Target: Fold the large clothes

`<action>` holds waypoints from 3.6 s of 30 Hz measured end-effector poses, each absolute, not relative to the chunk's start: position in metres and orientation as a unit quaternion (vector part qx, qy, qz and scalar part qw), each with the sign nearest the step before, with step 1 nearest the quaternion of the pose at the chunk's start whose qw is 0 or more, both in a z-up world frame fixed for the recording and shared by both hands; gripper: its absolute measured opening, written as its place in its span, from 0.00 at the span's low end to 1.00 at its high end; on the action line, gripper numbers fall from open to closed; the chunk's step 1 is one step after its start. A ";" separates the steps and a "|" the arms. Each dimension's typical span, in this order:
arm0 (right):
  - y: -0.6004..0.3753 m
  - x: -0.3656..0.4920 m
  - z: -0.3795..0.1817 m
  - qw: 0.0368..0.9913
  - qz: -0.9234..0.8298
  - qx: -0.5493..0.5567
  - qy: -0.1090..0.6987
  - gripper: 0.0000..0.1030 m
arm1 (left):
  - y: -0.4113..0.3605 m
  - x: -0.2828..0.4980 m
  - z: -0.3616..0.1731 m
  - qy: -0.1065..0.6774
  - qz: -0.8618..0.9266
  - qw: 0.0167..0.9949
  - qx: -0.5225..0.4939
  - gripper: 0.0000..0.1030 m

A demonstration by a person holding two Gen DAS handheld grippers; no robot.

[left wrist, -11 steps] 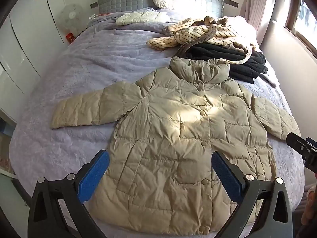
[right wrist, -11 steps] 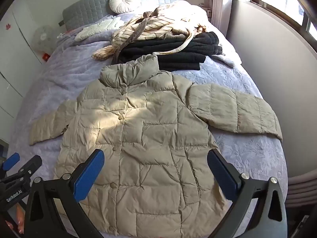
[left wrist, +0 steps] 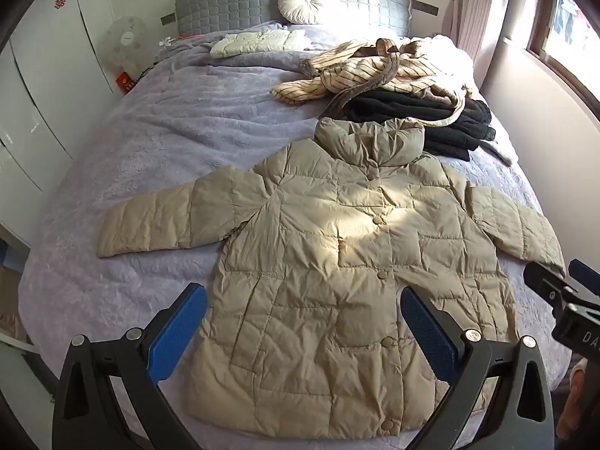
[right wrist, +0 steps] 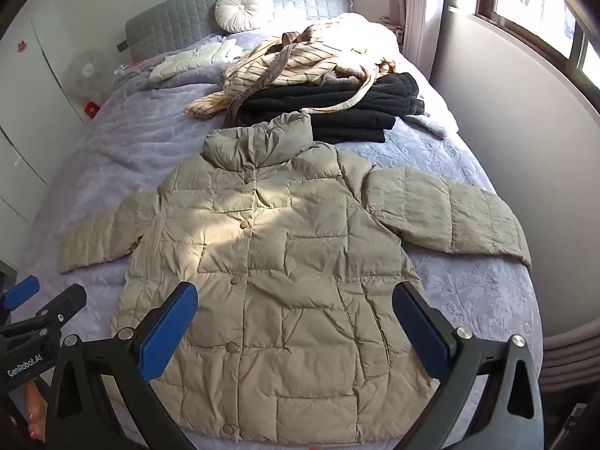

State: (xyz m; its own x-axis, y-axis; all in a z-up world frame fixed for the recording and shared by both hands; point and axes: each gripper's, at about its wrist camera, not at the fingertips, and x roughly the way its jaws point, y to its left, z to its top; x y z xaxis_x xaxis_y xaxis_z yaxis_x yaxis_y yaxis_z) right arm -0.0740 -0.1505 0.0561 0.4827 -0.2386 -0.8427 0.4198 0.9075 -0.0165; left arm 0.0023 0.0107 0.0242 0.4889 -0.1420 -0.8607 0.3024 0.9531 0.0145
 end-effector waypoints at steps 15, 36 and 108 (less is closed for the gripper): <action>-0.140 -0.070 0.063 0.857 -0.211 0.063 0.466 1.00 | 0.010 0.004 0.026 0.488 -0.141 0.858 0.077 1.00; -0.142 -0.070 0.065 0.856 -0.212 0.067 0.466 1.00 | 0.010 0.007 0.027 0.488 -0.140 0.858 0.077 1.00; -0.144 -0.068 0.062 0.855 -0.211 0.069 0.469 1.00 | 0.012 0.007 0.026 0.489 -0.141 0.857 0.079 1.00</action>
